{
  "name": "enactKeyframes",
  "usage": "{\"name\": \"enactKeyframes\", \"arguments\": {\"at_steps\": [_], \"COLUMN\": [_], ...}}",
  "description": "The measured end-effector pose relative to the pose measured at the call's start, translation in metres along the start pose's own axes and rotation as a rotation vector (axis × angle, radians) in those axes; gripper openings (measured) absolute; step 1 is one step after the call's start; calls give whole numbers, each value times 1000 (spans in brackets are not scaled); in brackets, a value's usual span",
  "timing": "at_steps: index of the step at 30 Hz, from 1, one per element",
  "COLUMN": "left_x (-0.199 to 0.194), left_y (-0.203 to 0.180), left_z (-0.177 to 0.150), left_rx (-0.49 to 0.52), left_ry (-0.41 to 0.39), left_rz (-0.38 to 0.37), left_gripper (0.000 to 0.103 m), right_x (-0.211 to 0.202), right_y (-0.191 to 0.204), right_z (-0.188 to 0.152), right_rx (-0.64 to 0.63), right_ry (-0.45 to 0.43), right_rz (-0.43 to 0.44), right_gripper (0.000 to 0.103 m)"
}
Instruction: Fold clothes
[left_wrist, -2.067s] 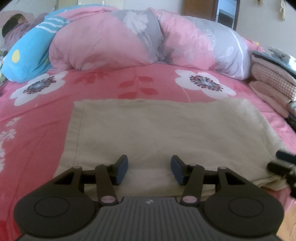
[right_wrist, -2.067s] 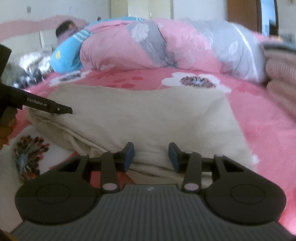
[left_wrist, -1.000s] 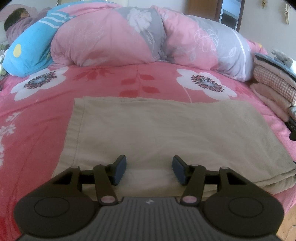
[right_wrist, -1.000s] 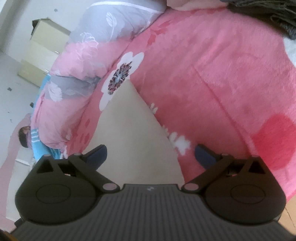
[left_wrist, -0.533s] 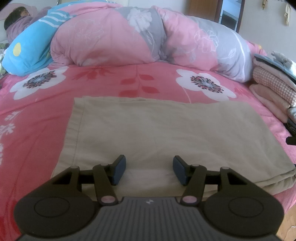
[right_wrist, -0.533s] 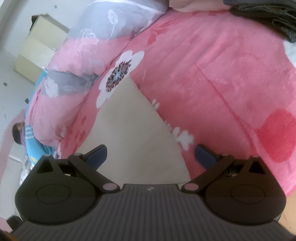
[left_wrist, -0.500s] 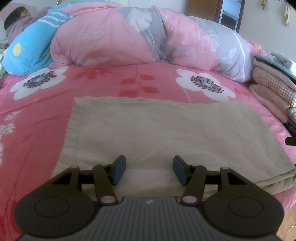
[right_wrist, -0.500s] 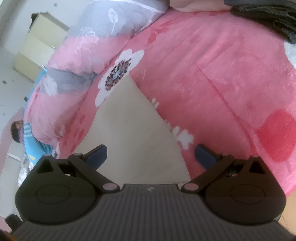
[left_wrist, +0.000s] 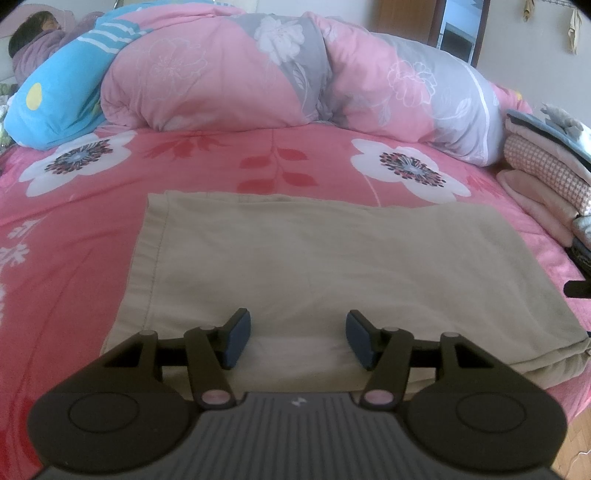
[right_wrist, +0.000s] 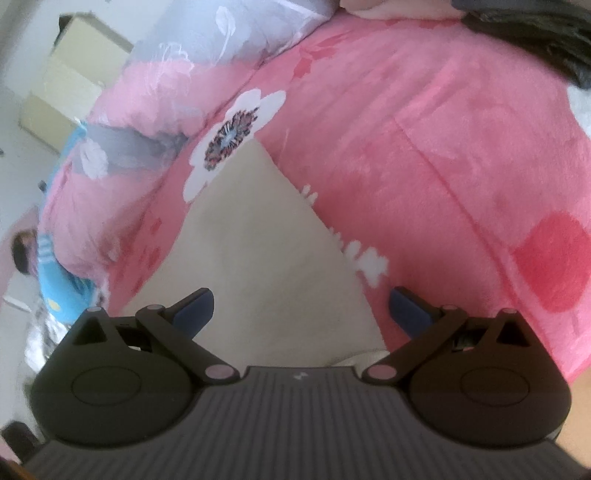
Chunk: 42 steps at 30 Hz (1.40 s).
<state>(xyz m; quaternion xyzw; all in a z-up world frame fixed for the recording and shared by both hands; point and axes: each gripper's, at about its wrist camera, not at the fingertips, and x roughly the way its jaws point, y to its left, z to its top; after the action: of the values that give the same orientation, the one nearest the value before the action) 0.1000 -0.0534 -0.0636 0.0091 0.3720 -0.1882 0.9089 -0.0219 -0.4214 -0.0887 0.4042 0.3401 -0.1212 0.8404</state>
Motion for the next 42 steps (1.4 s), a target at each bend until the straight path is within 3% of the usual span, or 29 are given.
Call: {"name": "enactKeyframes", "arguments": {"at_steps": [9, 21, 29, 38, 42], "left_x": [0, -1, -1, -1, -1], "left_y": [-1, -1, 0, 0, -1], "left_z": [0, 0, 0, 1, 0], "left_rx": [-1, -1, -3, -4, -5], "left_ry": [1, 0, 0, 1, 1], "left_rz": [0, 0, 0, 3, 3], "left_gripper": [59, 60, 60, 60, 60], "right_x": [5, 9, 7, 3, -3], "right_y": [14, 10, 3, 5, -6], "right_z": [-5, -1, -3, -16, -14], "right_rx": [-63, -81, -31, -202, -156], "right_ry": [12, 89, 86, 64, 74], "right_rz": [-78, 8, 40, 78, 128], "right_gripper": [102, 102, 102, 102, 102]}}
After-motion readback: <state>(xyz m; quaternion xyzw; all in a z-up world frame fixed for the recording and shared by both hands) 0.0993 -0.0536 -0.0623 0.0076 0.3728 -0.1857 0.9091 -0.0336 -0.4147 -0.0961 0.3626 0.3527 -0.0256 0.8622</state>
